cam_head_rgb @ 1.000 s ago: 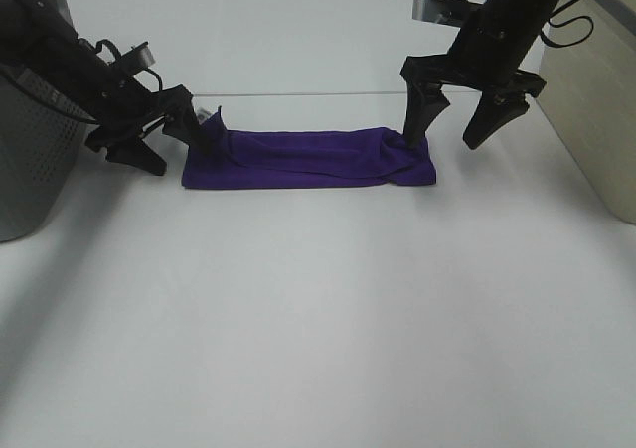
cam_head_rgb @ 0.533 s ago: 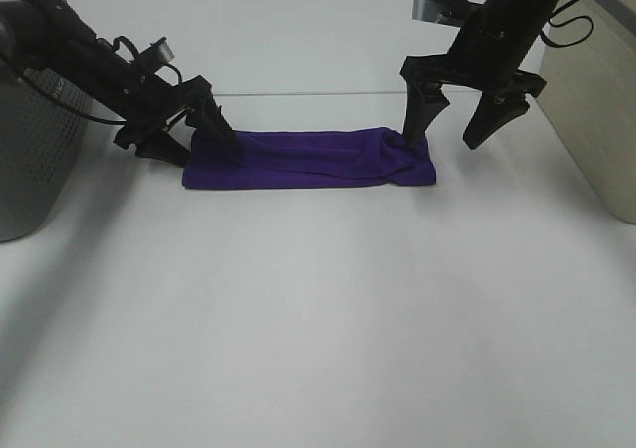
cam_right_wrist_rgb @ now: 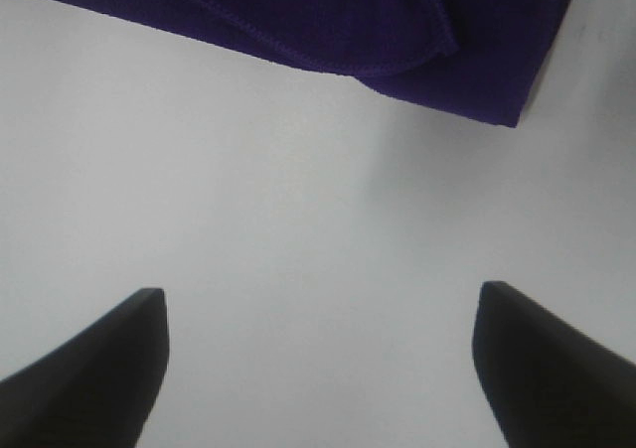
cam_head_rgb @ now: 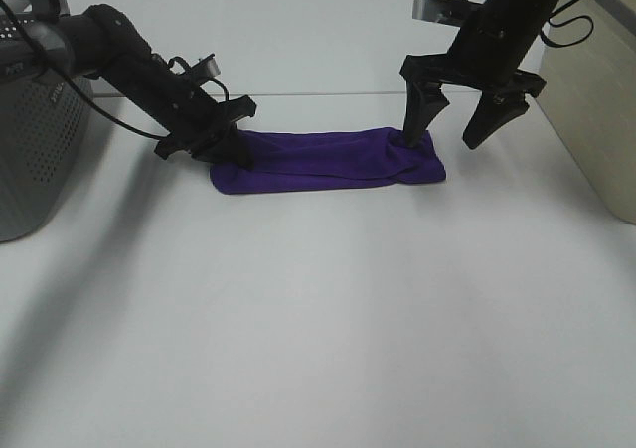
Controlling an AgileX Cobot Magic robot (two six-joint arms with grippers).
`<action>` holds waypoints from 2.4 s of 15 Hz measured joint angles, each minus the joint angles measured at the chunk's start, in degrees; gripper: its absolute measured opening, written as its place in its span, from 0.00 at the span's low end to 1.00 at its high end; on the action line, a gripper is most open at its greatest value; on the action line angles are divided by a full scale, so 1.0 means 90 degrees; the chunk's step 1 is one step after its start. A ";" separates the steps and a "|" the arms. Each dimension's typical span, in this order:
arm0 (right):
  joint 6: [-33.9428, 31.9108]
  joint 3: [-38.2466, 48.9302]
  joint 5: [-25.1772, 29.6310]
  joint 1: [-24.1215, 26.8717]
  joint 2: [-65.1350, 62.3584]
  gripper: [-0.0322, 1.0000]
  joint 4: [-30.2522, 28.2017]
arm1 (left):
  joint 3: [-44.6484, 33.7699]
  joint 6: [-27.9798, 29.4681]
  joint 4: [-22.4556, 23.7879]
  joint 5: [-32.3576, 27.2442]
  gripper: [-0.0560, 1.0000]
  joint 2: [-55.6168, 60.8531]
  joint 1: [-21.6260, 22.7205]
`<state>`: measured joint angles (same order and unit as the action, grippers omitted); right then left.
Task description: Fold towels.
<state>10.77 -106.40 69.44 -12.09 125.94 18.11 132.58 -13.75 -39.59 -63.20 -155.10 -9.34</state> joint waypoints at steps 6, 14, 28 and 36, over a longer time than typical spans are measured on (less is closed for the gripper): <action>0.0000 0.0000 0.0019 0.0000 -0.0427 0.82 0.0000 | 0.0936 0.0223 0.1623 -0.0656 0.09 0.0210 -0.0013; 0.0000 0.0000 0.0038 0.0000 -0.1362 0.82 -0.0019 | 0.1407 0.0134 0.1693 -0.0668 0.09 0.0592 -0.1082; -0.0153 0.0000 0.0051 0.0000 -0.2139 0.82 0.0006 | 0.1407 0.0121 0.0306 0.0427 0.72 0.0497 -0.1878; -0.0286 0.0000 0.0051 0.0000 -0.2139 0.82 -0.0185 | 0.1420 0.2005 0.4163 -0.0223 0.76 0.1776 -0.1286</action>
<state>8.19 -106.40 69.90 -12.09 106.68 16.44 145.36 4.30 -2.12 -65.20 -139.11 -20.91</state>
